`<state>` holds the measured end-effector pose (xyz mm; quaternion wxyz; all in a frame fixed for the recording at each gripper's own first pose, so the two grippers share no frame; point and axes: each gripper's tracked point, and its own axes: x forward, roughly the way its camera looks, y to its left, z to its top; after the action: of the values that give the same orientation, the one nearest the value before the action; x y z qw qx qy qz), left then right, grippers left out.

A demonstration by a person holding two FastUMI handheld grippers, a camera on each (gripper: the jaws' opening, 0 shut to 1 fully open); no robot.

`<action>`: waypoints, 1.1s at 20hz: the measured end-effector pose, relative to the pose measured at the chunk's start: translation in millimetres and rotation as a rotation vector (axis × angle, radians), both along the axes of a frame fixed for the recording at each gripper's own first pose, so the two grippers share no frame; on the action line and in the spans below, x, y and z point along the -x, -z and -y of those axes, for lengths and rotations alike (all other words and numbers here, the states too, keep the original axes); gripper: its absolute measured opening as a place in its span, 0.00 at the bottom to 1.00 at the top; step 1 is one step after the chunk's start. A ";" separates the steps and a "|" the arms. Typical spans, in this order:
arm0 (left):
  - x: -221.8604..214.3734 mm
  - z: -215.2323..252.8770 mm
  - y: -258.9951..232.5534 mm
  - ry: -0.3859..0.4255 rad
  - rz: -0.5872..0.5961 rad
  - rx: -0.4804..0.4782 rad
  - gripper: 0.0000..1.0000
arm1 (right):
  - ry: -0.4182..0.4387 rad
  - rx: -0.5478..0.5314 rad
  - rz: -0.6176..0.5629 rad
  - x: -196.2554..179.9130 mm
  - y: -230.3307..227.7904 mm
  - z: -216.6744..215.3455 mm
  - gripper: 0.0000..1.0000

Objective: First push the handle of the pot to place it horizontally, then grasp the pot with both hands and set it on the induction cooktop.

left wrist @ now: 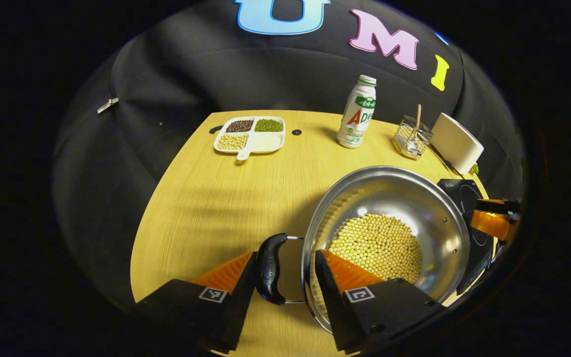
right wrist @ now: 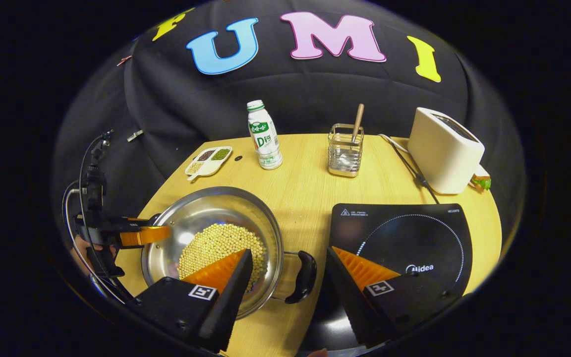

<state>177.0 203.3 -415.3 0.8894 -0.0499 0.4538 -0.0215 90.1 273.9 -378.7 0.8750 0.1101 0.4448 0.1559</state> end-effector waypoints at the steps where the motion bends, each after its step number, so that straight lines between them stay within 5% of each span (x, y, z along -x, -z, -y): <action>1: -1.1 1.6 0.4 0.002 0.003 0.007 0.67 | 0.003 0.005 -0.011 -1.3 5.2 -1.9 0.91; 3: 0.0 1.5 2.5 0.010 0.003 0.018 0.66 | -0.007 0.028 -0.038 -1.0 20.8 -4.7 0.82; 13: 14.4 -2.6 12.3 -0.003 -0.028 0.058 0.64 | -0.028 0.137 -0.099 -3.8 62.0 -20.9 0.84; 22: 12.6 -4.8 6.0 -0.048 -0.009 0.051 0.58 | -0.008 0.093 -0.164 -1.8 68.8 -21.5 0.53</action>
<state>164.4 208.1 -421.3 0.8861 -0.0834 0.4558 -0.0117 91.9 295.4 -447.6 0.8391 0.0802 0.5223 0.1288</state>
